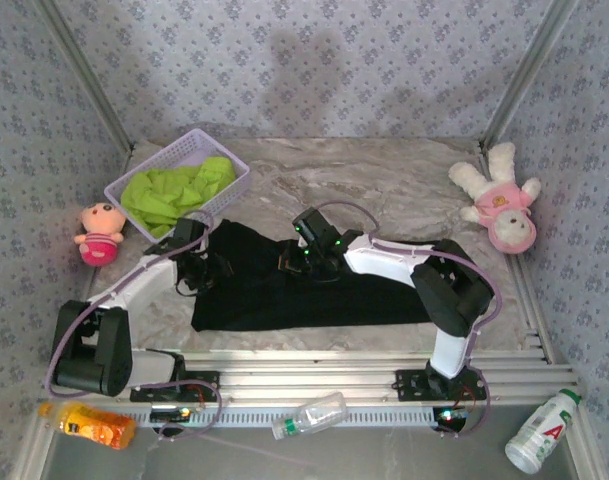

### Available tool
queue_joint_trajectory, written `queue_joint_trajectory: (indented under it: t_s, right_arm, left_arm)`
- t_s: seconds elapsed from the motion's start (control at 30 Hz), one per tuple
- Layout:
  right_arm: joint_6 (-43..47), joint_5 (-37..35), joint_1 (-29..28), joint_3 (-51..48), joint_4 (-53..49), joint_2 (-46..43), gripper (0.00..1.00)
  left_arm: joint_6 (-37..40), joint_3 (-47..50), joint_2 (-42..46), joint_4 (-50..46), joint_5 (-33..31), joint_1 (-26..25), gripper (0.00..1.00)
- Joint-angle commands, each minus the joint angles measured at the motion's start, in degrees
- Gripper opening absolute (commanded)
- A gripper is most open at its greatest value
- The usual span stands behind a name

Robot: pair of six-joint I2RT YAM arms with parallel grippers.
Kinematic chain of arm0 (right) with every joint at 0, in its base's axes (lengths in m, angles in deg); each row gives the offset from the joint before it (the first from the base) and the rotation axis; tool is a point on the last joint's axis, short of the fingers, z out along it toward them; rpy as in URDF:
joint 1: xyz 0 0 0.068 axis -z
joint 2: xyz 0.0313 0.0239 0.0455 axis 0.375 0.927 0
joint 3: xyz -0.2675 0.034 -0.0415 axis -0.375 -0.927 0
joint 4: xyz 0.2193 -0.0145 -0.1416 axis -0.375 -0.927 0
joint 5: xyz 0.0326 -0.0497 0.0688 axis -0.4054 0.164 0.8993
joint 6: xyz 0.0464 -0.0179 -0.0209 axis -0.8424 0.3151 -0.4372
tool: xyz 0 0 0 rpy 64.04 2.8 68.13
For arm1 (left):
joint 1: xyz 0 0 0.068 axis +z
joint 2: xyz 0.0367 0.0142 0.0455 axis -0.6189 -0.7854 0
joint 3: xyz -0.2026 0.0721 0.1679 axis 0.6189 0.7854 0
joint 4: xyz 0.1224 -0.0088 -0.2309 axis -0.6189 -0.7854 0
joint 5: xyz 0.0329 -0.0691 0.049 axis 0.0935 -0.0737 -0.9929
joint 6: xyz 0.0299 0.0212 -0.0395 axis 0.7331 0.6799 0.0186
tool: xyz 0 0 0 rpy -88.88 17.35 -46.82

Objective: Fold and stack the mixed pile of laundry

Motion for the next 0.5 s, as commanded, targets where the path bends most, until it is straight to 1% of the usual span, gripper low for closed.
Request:
queue_joint_trajectory:
  t_s: [0.0,0.1,0.23,0.47]
  right_arm:
    - [-0.83,-0.51,0.01,-0.31,-0.26,-0.72,0.01]
    - [-0.84,-0.51,-0.01,-0.31,-0.31,-0.82,0.01]
    - [-0.84,-0.41,-0.06,-0.39,-0.38,-0.99,0.01]
    - [-0.84,-0.47,-0.09,-0.92,-0.12,-1.28,0.01]
  left_arm:
    - [-0.20,1.17,-1.09,3.71,-1.06,-0.37,0.41]
    - [0.34,1.12,-2.52,4.34,-1.65,-0.45,0.39]
    - [0.01,0.95,-3.48,5.22,-1.13,-0.69,0.32]
    - [-1.15,1.00,-5.27,6.48,-1.91,-2.28,0.25]
